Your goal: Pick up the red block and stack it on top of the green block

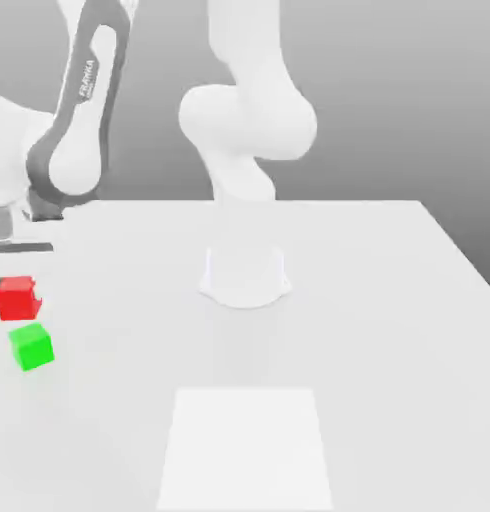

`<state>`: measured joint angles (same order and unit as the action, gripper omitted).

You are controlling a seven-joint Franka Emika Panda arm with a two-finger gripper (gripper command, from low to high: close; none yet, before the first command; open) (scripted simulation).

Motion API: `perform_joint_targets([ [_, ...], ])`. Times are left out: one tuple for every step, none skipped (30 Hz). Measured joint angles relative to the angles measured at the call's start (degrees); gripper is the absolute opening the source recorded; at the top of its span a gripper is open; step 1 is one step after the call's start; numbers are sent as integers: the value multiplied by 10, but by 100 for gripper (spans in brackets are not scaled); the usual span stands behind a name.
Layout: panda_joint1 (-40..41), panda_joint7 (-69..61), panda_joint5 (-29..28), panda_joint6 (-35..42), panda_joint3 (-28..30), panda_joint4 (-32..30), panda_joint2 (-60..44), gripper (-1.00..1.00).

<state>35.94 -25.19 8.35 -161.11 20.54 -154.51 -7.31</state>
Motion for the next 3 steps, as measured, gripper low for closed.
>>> perform_joint_targets([
  [7, -12, 17, -13, -10, 1, -15, 100],
  [7, -12, 17, -13, -10, 1, -15, 100],
  [7, -12, 17, -13, -10, 1, -15, 100],
])
